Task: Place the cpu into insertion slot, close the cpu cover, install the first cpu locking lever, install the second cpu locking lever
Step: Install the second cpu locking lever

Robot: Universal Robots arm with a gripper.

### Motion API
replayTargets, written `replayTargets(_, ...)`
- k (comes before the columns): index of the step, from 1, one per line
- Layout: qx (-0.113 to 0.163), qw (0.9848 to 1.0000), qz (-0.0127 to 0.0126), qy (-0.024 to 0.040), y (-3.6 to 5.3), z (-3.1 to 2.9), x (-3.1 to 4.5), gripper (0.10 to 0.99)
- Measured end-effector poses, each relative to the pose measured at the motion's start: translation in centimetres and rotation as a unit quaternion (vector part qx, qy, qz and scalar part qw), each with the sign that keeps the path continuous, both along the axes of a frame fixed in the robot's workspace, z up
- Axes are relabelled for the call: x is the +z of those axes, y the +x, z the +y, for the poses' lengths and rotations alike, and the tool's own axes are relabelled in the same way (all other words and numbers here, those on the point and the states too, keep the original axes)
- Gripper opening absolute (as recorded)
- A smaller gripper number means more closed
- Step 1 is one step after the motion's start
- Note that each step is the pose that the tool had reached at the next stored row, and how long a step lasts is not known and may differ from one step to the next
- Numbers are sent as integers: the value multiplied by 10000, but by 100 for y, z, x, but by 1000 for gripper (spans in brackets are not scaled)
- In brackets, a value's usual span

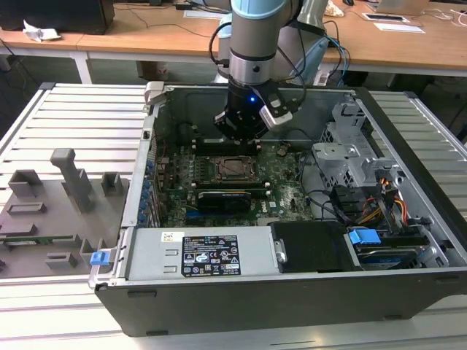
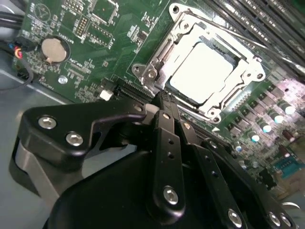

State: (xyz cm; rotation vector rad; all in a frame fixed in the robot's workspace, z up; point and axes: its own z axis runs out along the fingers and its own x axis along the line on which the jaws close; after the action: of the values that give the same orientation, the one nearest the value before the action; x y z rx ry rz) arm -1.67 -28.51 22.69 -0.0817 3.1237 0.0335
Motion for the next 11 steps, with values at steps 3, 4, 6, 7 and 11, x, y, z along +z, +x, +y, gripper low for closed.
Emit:
replayTargets(3, 0, 10000, 0, 0, 0, 0, 140, 106)
replayTargets(4, 0, 10000, 0, 0, 0, 0, 202, 106)
replayTargets(6, 0, 10000, 0, -1, 0, 0, 238, 106)
replayTargets(7, 1, 10000, 0, 0, 0, -1, 243, 106)
replayTargets(11, 0, 10000, 0, 1, 0, -48, 243, 106)
